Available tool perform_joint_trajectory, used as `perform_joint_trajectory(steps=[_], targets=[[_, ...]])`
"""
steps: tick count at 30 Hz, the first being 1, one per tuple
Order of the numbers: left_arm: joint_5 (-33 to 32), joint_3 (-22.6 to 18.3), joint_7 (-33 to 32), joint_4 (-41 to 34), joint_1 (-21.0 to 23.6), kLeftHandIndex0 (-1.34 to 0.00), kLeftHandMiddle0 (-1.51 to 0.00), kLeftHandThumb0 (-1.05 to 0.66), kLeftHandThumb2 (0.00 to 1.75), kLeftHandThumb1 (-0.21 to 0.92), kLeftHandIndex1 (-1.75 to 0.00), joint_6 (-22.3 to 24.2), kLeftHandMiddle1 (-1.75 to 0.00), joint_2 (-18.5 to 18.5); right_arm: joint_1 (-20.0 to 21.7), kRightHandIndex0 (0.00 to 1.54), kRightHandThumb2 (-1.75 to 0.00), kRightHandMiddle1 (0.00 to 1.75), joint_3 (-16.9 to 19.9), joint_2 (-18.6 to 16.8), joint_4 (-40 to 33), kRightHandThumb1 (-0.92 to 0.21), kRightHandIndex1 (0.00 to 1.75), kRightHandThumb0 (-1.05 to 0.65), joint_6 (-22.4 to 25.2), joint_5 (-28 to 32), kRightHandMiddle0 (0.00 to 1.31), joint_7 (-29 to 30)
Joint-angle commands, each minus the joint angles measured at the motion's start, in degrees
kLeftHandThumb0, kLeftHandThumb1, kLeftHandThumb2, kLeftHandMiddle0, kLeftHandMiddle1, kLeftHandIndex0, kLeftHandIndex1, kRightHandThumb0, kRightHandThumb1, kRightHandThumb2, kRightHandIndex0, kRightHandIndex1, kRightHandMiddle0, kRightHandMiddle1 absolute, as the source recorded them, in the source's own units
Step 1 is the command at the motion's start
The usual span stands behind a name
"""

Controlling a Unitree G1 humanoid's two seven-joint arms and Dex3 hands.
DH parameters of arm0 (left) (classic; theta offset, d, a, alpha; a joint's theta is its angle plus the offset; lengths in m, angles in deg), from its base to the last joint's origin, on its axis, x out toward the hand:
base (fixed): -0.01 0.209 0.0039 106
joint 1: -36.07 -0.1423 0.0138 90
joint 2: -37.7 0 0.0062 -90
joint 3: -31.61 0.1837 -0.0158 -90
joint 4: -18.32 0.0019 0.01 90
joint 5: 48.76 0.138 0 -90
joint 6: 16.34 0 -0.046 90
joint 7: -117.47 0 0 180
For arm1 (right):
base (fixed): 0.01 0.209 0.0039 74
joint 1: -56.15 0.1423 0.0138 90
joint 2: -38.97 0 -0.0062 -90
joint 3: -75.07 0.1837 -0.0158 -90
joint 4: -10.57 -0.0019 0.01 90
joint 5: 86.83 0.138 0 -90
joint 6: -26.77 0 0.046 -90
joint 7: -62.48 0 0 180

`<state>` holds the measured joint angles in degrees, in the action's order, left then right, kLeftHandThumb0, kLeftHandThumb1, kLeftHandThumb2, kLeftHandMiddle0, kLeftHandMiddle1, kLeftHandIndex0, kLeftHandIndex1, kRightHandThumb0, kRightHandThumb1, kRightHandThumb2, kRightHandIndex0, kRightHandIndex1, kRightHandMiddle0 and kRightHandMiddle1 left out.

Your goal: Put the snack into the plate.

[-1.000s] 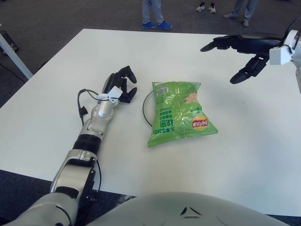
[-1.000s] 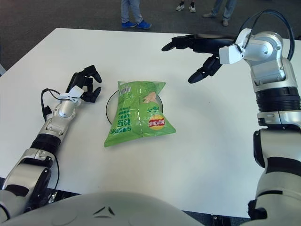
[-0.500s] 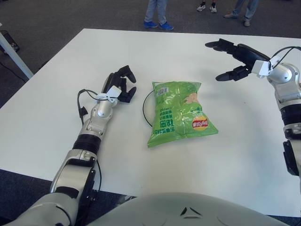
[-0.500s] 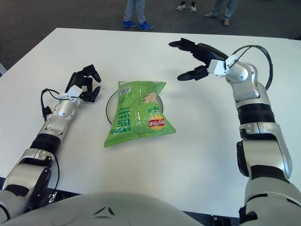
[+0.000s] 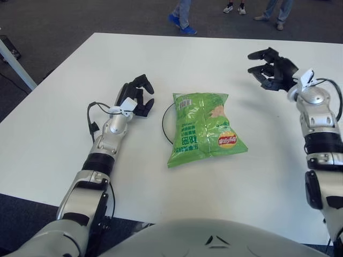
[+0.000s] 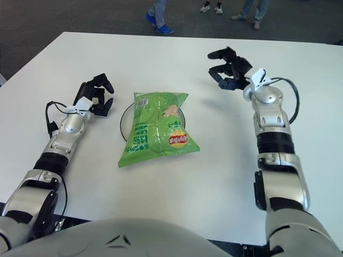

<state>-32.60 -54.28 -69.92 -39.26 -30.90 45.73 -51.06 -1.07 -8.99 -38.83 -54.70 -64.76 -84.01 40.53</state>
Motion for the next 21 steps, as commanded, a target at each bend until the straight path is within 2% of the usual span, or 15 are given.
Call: perform_joint_trajectory(steps=[1, 5, 6, 9, 14, 17, 19, 21], targets=[[0.13, 0.64, -0.71, 2.63, -4.0, -0.68, -1.22, -0.51, 1.41, 0.24, -1.75, 0.03, -1.75, 1.36, -2.7, 0.32, -0.54, 1.71, 2.27, -2.86, -1.44, -0.91, 1.23, -0.35, 3.53, 2.88, 0.18, 2.1], [-0.18, 0.48, -0.49, 2.49, -4.01, -0.68, -1.22, -0.51, 1.42, 0.23, -1.75, 0.38, -1.75, 1.51, -3.77, 0.31, -0.52, 1.74, 3.74, -4.37, -0.82, -0.92, 1.32, -0.35, 5.19, 4.34, 0.19, 3.19], [-0.31, 0.42, -0.39, 2.42, -4.03, -0.68, -1.22, -0.51, 1.42, 0.23, -1.75, 0.51, -1.75, 1.58, -4.01, 0.36, -0.54, 1.74, 4.17, -4.81, -0.52, -0.88, 1.33, -0.23, 5.64, 4.84, 0.21, 3.5], [-1.14, 0.05, 0.28, 2.52, -3.98, -0.68, -1.22, -0.51, 1.42, 0.23, -1.75, 0.96, -1.75, 1.79, -4.33, 0.42, -0.59, 1.74, 5.05, -6.1, 0.3, -0.81, 1.34, -0.08, 6.62, 5.77, 0.24, 4.5], [-2.81, -0.62, 1.32, 2.3, -4.09, -0.69, -1.23, -0.52, 1.43, 0.22, -1.75, 1.78, -1.75, 2.39, -4.69, 0.51, -0.74, 1.75, 6.17, -7.83, 1.44, -0.68, 1.36, -0.02, 7.74, 6.84, 0.28, 5.99], [-3.88, -1.14, 1.37, 1.58, -4.27, -0.7, -1.23, -0.52, 1.45, 0.2, -1.75, 3.24, -1.75, 2.97, -4.9, 0.61, -0.9, 1.75, 7.12, -9.59, 2.78, -0.55, 1.33, -0.01, 8.23, 7.53, 0.34, 7.66], [-4.1, -1.34, 1.29, 1.1, -4.36, -0.72, -1.24, -0.53, 1.48, 0.18, -1.75, 4.02, -1.75, 3.24, -4.84, 0.71, -1.07, 1.75, 7.6, -10.27, 3.42, -0.41, 1.3, -0.01, 8.45, 7.8, 0.44, 8.44], [-4.19, -1.47, 1.24, 0.62, -4.46, -0.73, -1.24, -0.53, 1.49, 0.18, -1.75, 4.76, -1.75, 3.41, -4.69, 0.76, -1.16, 1.75, 8.06, -10.88, 3.84, -0.33, 1.29, -0.01, 8.71, 8.15, 0.49, 9.31]])
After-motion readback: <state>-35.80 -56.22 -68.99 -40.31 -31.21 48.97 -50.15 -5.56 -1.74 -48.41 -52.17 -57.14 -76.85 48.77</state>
